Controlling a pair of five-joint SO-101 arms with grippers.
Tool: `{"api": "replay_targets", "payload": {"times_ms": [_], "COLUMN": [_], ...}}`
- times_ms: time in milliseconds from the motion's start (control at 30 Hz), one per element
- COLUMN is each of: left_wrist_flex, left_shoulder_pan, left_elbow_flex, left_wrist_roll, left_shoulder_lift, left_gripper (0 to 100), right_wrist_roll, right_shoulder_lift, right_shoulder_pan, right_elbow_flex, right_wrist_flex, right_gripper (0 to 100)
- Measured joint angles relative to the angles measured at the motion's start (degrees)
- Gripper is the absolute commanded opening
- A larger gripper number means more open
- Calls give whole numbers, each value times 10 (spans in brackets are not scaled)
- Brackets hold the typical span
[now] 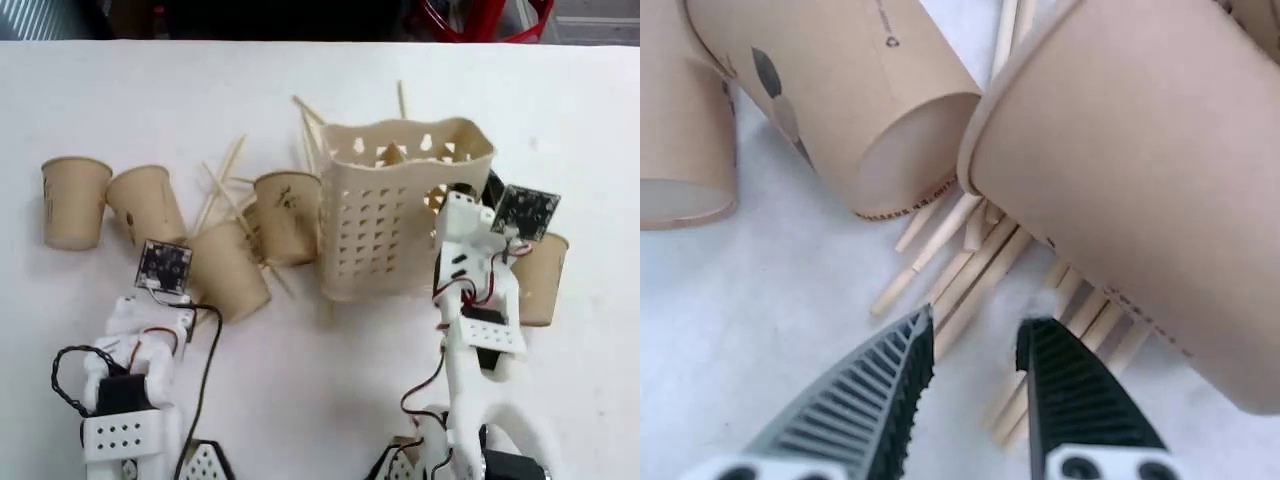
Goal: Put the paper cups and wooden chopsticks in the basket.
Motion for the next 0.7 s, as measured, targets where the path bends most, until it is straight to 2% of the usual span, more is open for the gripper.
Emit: {"api": "replay_targets", "payload": {"times_ms": [100,167,467,700], "left_wrist_flex": [0,0,0,0], "left_shoulder_pan": [0,0,0,0], "left_elbow_flex": [0,0,0,0], "left_wrist_roll": [0,0,0,0], "left_shoulder_lift": [0,0,0,0], "left_gripper": [151,151,151,151], "right_wrist_roll": [0,-1,-1,1], "right_shoulder_lift": [-3,-4,-33,-177], "right_shoulder_pan": [7,8,28,29], "right_elbow_flex": [18,24,38,96], "right_wrist_flex": [-12,-16,-18,-18], "right_gripper": [205,229,230,230]}}
